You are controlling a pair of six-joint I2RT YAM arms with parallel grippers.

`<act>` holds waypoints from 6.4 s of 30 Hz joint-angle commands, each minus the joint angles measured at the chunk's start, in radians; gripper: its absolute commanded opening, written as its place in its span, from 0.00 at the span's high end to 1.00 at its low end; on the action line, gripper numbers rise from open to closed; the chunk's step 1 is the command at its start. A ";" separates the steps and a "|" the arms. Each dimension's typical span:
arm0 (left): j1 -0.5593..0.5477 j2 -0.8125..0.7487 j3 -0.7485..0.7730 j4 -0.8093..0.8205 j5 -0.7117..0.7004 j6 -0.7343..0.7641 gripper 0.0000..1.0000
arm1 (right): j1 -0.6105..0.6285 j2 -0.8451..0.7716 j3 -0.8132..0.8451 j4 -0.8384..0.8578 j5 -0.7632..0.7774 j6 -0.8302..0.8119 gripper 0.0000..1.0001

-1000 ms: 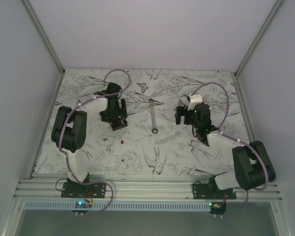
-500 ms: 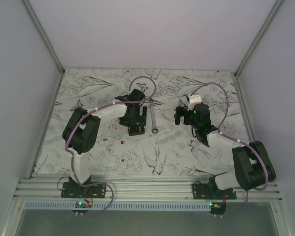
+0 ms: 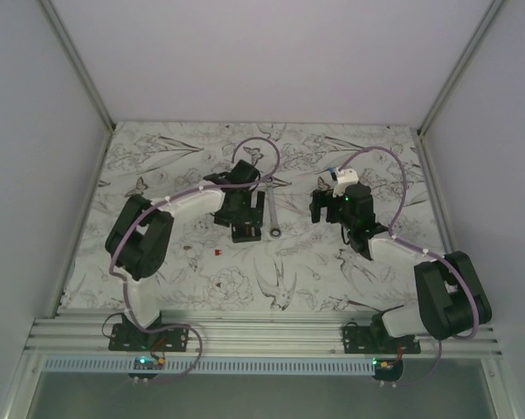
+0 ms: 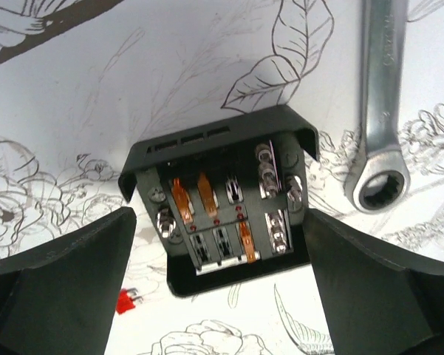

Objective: Snap on the fuse box
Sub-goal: Move the fuse box base at the center of the board, then pick up the fuse from the center of the board.

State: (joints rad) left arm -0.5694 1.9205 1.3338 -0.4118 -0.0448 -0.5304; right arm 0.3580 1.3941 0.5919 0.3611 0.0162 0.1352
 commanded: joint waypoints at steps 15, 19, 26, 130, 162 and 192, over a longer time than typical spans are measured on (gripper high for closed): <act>0.037 -0.437 -0.418 0.019 -0.085 -0.085 0.13 | 0.014 0.004 0.043 -0.017 -0.018 -0.022 0.00; 0.037 -0.422 -0.442 0.022 -0.141 -0.090 0.16 | 0.015 0.009 0.046 -0.015 -0.023 -0.021 0.00; 0.048 -0.334 -0.413 0.046 -0.251 -0.093 0.22 | 0.015 0.013 0.046 -0.013 -0.028 -0.016 0.01; 0.063 -0.406 -0.437 -0.020 -0.021 -0.197 0.74 | 0.065 0.000 0.040 0.015 -0.120 0.003 0.01; -0.144 -0.723 -0.345 0.214 -0.172 -0.618 0.82 | 0.439 0.018 -0.092 0.692 -0.314 0.215 0.58; -0.184 -0.690 -0.342 0.281 -0.134 -0.632 0.82 | 0.458 0.065 -0.065 0.715 -0.267 0.229 0.88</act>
State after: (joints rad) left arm -0.7341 1.2175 0.9680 -0.1764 -0.2008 -1.1416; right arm 0.8036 1.4540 0.4904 1.0210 -0.2623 0.3534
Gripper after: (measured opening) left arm 0.246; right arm 0.131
